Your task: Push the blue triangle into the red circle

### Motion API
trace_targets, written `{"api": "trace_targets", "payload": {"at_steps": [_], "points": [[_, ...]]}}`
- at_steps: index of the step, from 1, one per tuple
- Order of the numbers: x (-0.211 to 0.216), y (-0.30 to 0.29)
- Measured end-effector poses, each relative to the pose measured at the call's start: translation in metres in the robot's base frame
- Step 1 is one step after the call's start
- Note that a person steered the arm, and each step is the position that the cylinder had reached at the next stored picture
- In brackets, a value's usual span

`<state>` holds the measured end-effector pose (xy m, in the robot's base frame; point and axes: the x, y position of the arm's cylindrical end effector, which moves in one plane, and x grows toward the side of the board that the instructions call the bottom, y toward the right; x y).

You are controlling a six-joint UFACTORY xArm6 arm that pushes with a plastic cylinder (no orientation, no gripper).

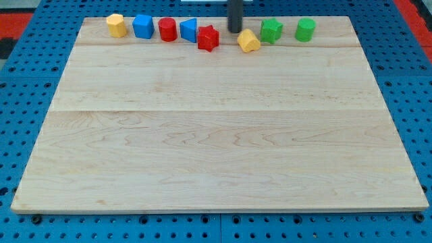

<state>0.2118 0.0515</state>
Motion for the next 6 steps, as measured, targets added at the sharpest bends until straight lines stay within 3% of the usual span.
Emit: {"api": "trace_targets", "payload": {"at_steps": [1, 3, 4, 5, 6], "points": [[-0.002, -0.05], [0.06, -0.061], [0.02, -0.016], [-0.017, -0.021], [-0.001, -0.064]]}}
